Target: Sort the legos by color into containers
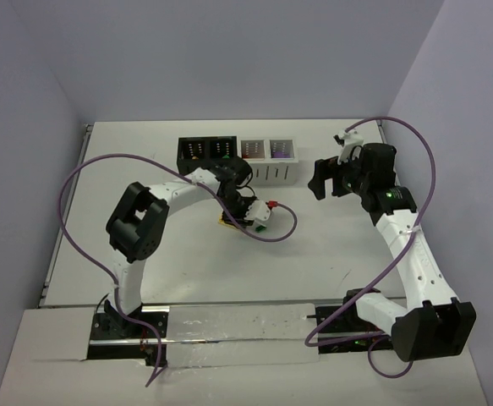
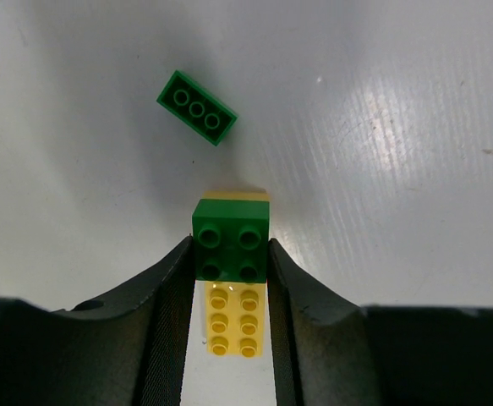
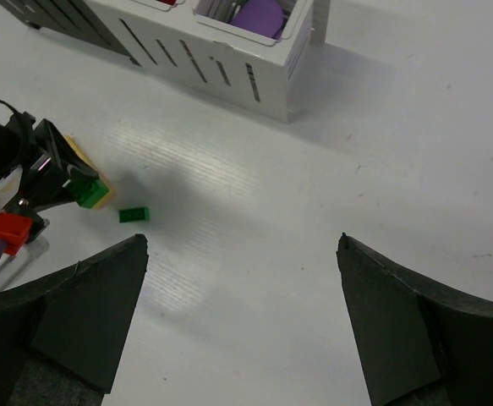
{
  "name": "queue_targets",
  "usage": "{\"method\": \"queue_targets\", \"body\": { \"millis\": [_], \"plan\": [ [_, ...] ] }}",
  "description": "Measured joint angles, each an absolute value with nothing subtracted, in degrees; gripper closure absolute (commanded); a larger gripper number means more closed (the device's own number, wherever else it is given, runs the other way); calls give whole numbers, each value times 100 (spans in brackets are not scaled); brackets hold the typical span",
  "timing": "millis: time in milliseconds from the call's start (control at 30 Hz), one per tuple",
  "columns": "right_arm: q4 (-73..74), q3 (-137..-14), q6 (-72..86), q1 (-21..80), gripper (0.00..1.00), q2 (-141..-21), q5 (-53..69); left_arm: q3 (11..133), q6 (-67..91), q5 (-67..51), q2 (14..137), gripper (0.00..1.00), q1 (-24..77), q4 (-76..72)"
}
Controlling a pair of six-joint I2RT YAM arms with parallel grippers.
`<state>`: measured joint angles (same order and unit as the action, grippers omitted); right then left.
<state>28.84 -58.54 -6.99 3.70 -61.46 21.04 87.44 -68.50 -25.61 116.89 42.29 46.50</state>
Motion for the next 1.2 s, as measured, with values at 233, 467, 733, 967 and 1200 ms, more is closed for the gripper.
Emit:
{"method": "queue_targets", "body": {
  "millis": [233,467,733,967,1200],
  "plan": [
    [2884,-5854,-891,371,2,-6246,2959,8734,-4996,-3563,10852,100,3953,4226],
    [2801,-6084,-526,651,6,-6328,3393,8288,-1183,-3405,8793,100,3206,1938],
    [2328,-6962,504,1691,10,-6889,3190,8243,1666,-1245,8515,100,2922,1291],
    [2173,-8032,1261,2521,13,-7863,2913,8243,2665,-433,8517,100,2989,1266],
    [2110,-8710,1719,2726,17,-8783,2762,8243,3062,-239,8517,100,2989,1262]
  ]
}}
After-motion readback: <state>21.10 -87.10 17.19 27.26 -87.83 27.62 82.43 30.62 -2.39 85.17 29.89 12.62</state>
